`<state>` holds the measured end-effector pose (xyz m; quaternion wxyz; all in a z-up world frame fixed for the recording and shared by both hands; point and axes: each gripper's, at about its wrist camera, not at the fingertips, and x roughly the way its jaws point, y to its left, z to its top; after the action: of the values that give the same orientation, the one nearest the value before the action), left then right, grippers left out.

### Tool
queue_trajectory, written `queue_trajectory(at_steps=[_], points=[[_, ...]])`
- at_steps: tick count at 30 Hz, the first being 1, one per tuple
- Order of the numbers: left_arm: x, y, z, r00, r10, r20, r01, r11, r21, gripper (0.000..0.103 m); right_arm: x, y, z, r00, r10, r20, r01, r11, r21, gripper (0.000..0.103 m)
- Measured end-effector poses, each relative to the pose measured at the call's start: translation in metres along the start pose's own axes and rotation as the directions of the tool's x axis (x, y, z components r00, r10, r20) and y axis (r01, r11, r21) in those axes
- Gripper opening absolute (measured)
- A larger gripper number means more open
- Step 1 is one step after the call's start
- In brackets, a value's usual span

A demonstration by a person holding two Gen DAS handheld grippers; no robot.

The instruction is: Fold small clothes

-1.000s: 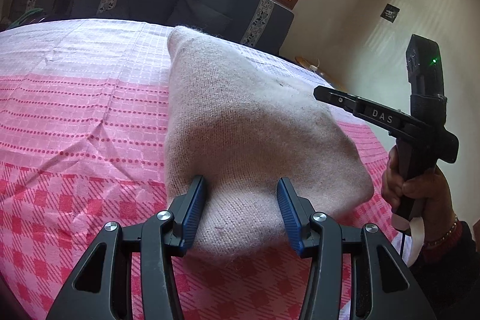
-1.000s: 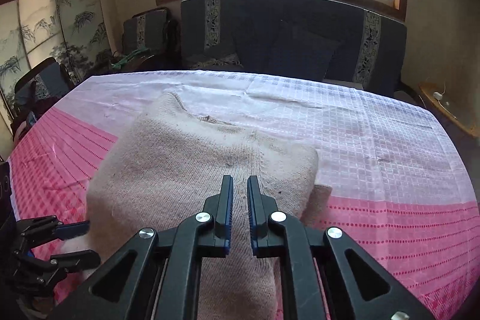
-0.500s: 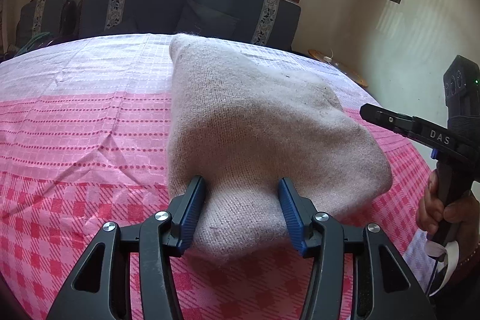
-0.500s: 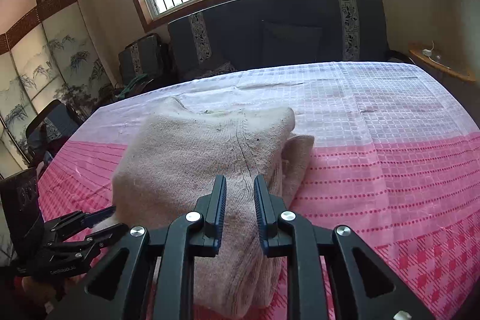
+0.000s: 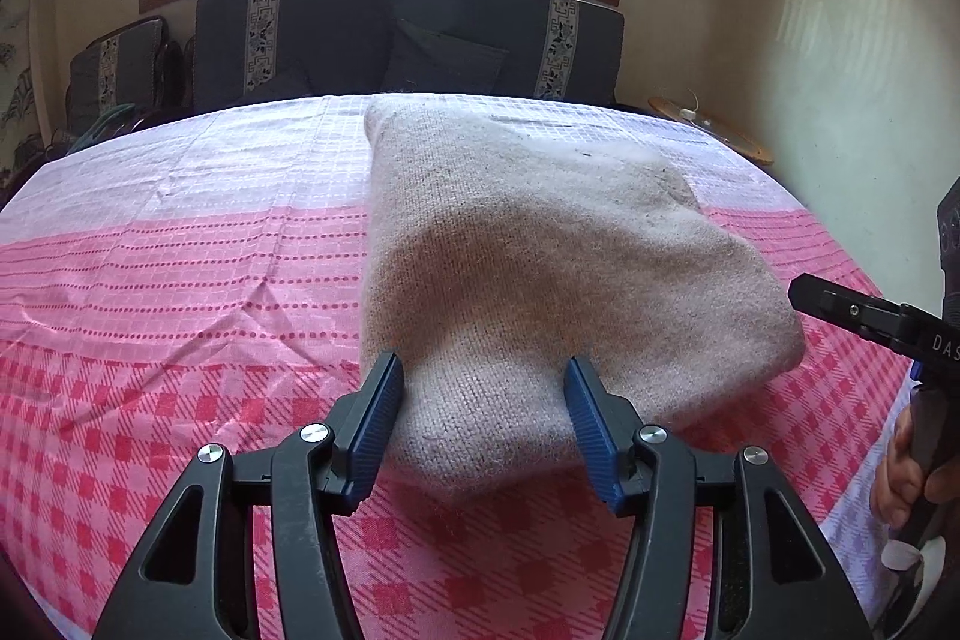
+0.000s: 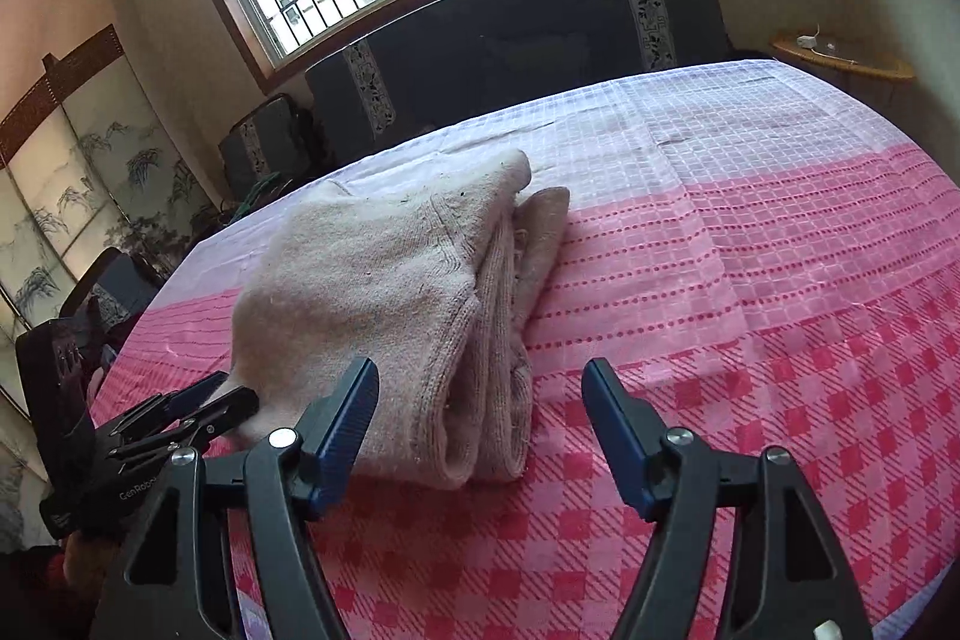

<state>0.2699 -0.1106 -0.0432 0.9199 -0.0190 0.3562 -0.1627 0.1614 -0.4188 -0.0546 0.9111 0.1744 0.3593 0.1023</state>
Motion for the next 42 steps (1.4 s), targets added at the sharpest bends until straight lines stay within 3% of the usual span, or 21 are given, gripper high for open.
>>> queue_trajectory(at_steps=[3, 6, 11, 13, 17, 18, 20, 24, 28, 30, 32, 36, 37, 39, 42], points=[[-0.015, 0.010, 0.002, 1.000, -0.006, 0.031, 0.007, 0.999, -0.031, 0.059, 0.004, -0.003, -0.005, 1.000, 0.007, -0.011, -0.007, 1.000, 0.008, 0.069], [-0.027, 0.033, 0.010, 0.993, -0.097, 0.062, 0.103, 0.989, -0.110, 0.062, 0.006, -0.007, -0.005, 1.000, 0.021, -0.015, -0.021, 1.000, 0.020, 0.069], [-0.003, 0.070, 0.033, 0.984, -0.177, -0.004, 0.173, 0.967, -0.185, 0.063, 0.016, -0.019, 0.002, 0.994, 0.096, -0.053, -0.092, 0.993, 0.070, 0.069], [0.017, 0.083, 0.041, 0.954, -0.294, -0.048, 0.277, 0.935, -0.222, 0.063, 0.026, -0.024, 0.006, 0.990, 0.109, -0.084, -0.102, 0.991, 0.083, 0.069], [0.052, 0.101, 0.055, 0.907, -0.405, -0.114, 0.365, 0.893, -0.265, 0.063, 0.048, -0.035, 0.018, 0.975, 0.163, -0.152, -0.146, 0.982, 0.118, 0.069], [0.060, 0.106, 0.058, 0.887, -0.445, -0.123, 0.398, 0.872, -0.286, 0.063, 0.053, -0.037, 0.021, 0.972, 0.168, -0.162, -0.149, 0.981, 0.124, 0.069], [0.081, 0.117, 0.061, 0.809, -0.570, -0.144, 0.494, 0.792, -0.358, 0.063, 0.066, -0.040, 0.027, 0.961, 0.199, -0.193, -0.174, 0.975, 0.140, 0.069], [0.110, 0.130, 0.067, 0.689, -0.708, -0.157, 0.593, 0.675, -0.439, 0.064, 0.085, -0.039, 0.041, 0.939, 0.244, -0.243, -0.218, 0.967, 0.129, 0.069], [0.127, 0.138, 0.079, 0.605, -0.776, -0.175, 0.649, 0.609, -0.456, 0.064, 0.107, -0.038, 0.053, 0.896, 0.329, -0.299, -0.298, 0.944, 0.143, 0.071], [0.133, 0.139, 0.085, 0.574, -0.798, -0.184, 0.661, 0.584, -0.471, 0.064, 0.114, -0.040, 0.057, 0.871, 0.383, -0.308, -0.340, 0.922, 0.185, 0.073], [0.138, 0.141, 0.090, 0.554, -0.813, -0.180, 0.666, 0.563, -0.490, 0.065, 0.121, -0.041, 0.058, 0.852, 0.424, -0.306, -0.378, 0.904, 0.200, 0.074], [0.141, 0.135, 0.098, 0.542, -0.821, -0.180, 0.681, 0.554, -0.479, 0.074, 0.124, -0.037, 0.056, 0.823, 0.495, -0.280, -0.444, 0.867, 0.227, 0.076], [0.140, 0.135, 0.099, 0.546, -0.816, -0.188, 0.679, 0.563, -0.472, 0.075, 0.122, -0.036, 0.054, 0.827, 0.485, -0.283, -0.437, 0.873, 0.219, 0.076], [0.138, 0.136, 0.100, 0.553, -0.808, -0.204, 0.675, 0.578, -0.458, 0.075, 0.120, -0.034, 0.053, 0.860, 0.408, -0.306, -0.375, 0.912, 0.164, 0.066], [0.141, 0.139, 0.103, 0.541, -0.814, -0.211, 0.674, 0.570, -0.471, 0.075, 0.118, -0.041, 0.053, 0.851, 0.427, -0.307, -0.389, 0.904, 0.179, 0.071]])
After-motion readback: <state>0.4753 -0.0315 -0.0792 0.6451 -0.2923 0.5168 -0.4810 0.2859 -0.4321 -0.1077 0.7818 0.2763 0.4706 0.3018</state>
